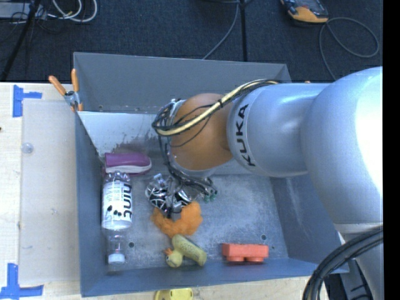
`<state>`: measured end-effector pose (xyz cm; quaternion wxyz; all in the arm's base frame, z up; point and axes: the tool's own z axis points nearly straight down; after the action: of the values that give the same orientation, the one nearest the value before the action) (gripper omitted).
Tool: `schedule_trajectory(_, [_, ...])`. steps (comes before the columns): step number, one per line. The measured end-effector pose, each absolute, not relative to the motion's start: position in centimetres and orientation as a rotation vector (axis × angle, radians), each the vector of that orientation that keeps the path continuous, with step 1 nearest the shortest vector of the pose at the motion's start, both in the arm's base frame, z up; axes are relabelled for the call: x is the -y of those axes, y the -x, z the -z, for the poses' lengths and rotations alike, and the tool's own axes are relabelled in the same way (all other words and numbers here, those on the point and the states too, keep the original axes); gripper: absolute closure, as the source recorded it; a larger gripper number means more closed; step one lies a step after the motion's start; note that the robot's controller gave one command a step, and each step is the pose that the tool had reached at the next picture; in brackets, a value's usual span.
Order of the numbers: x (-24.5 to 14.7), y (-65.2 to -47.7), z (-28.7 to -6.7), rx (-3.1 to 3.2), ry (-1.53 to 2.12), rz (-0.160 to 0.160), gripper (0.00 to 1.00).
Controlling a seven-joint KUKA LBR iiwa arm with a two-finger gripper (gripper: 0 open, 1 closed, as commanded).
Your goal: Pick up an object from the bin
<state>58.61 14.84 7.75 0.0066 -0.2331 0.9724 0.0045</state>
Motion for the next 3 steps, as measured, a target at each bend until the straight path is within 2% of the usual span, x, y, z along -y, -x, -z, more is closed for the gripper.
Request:
schedule_trajectory(1, [-14.8,-58.3,-11.9,-3.032,0.785,-0.005,1.0])
schedule_trajectory(2, [-11.3,-60.1,-17.8,-3.027,0.79,-0.016,1.0])
schedule_trajectory(3, [-11.3,-60.1,-17.8,-3.027,0.789,-0.016,1.0])
